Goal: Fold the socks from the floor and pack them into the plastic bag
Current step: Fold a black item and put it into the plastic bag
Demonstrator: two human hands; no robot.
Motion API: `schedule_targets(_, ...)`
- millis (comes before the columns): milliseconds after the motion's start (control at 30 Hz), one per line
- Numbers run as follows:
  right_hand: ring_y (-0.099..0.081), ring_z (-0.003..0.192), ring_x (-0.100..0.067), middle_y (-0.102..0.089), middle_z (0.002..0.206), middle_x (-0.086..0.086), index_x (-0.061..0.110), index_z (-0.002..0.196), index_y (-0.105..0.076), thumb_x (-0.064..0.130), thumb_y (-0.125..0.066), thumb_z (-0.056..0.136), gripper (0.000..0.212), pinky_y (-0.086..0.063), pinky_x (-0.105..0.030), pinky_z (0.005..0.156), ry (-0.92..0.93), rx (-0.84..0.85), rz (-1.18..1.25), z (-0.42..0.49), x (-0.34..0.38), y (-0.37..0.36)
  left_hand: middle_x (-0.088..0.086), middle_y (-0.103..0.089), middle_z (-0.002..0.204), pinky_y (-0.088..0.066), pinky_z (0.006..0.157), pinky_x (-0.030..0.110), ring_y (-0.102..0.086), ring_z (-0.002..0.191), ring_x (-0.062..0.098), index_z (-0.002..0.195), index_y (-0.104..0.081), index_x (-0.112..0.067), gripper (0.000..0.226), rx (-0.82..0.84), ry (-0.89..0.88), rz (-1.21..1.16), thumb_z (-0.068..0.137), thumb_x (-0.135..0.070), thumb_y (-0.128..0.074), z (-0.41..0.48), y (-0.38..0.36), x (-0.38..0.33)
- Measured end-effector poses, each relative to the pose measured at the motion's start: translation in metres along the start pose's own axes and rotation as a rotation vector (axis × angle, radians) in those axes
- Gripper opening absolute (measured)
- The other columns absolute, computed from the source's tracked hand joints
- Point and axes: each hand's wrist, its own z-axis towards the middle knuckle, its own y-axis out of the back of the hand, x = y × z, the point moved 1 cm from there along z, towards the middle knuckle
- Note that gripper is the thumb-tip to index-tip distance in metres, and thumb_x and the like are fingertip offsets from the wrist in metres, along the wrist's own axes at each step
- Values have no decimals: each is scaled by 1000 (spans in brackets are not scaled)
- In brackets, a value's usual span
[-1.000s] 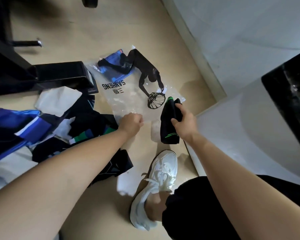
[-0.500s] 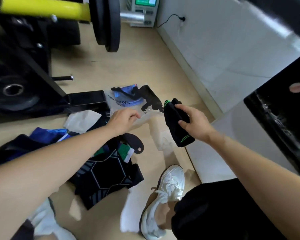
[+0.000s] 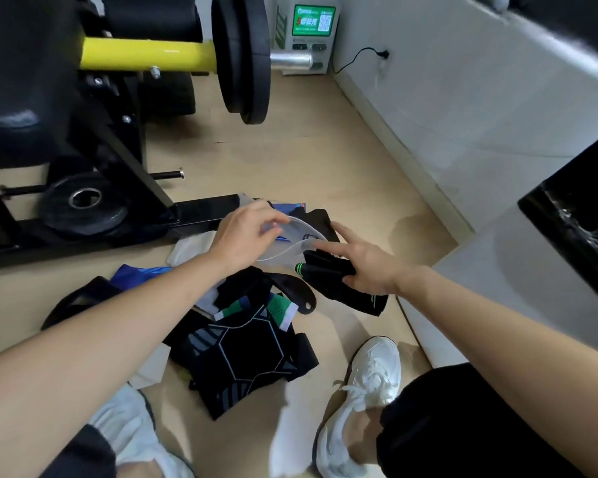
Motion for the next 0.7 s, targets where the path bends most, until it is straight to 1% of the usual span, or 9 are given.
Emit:
schedule_targets(33, -36, 142, -26, -1, 166, 2, 44, 152, -25, 2, -58, 82, 88, -35, -27, 109, 17, 26, 15, 5, 3, -2, -14, -63, 98, -54, 80, 38, -63, 89, 13, 111, -76, -27, 23, -22, -17, 5, 92, -16, -68, -1, 1, 0)
schedule_targets(133, -36, 141, -21, -24, 160, 0, 27, 155, -24, 1, -62, 81, 87, -25, -12, 104, 38, 50, 59, 16, 5, -3, -10, -66, 102, -54, 79, 39, -62, 92, 14, 111, -76, -28, 25, -76, -65, 36, 92, -13, -68, -4, 2, 3)
schedule_targets(233, -37, 139, -23, -35, 153, -5, 19, 156, -20, 4, -67, 82, 89, -24, -12, 102, -16, 46, 52, 20, 0, 0, -1, -66, 103, -49, 76, 42, -55, 95, 22, 112, -76, -21, 27, -182, -169, 195, 90, -9, -68, -8, 3, 7)
schedule_targets(300, -39, 137, -22, -38, 150, -4, 19, 157, -21, 6, -71, 79, 93, -25, -13, 102, -43, 37, 83, 22, -5, 1, 5, -67, 99, -42, 71, 39, -52, 90, 26, 104, -77, -14, 19, -280, -348, 362, 89, -7, -68, -14, -1, 3)
schedule_targets(400, -41, 133, -19, -40, 148, -3, 20, 156, -24, 7, -74, 77, 95, -28, -15, 101, -37, 41, 99, 23, -8, 6, 10, -68, 93, -48, 65, 41, -59, 82, 30, 97, -75, -7, 9, -235, -572, 405, 90, -7, -67, -30, -21, -6)
schedule_targets(467, -45, 121, -16, -42, 145, -2, 22, 155, -25, 7, -74, 76, 94, -30, -14, 93, -24, 45, 87, 23, -8, 10, 12, -71, 108, -57, 72, 43, -66, 91, 31, 109, -72, -5, 22, -167, -504, 439, 87, -7, -72, -37, -34, -5)
schedule_targets(567, -43, 106, -10, -44, 142, -1, 25, 153, -29, 5, -74, 76, 91, -30, -12, 85, 3, 54, 64, 20, -7, 15, 13, -66, 131, -54, 90, 39, -67, 106, 31, 131, -62, -3, 58, -23, -342, 606, 76, -6, -79, -38, -48, 6)
schedule_targets(633, -43, 103, -8, -43, 143, -1, 24, 153, -28, 5, -73, 77, 91, -29, -10, 81, 6, 71, 52, 19, -8, 17, 6, -70, 119, -51, 89, 37, -67, 101, 27, 134, -59, -8, 65, 86, -297, 676, 73, -7, -81, -40, -52, 13)
schedule_targets(700, -43, 103, -9, -41, 146, -1, 24, 155, -25, 6, -74, 77, 93, -29, -11, 81, -5, 76, 45, 18, -8, 19, -2, -71, 97, -50, 83, 33, -64, 90, 22, 128, -63, -14, 59, 169, -253, 732, 73, -12, -83, -45, -51, 20)
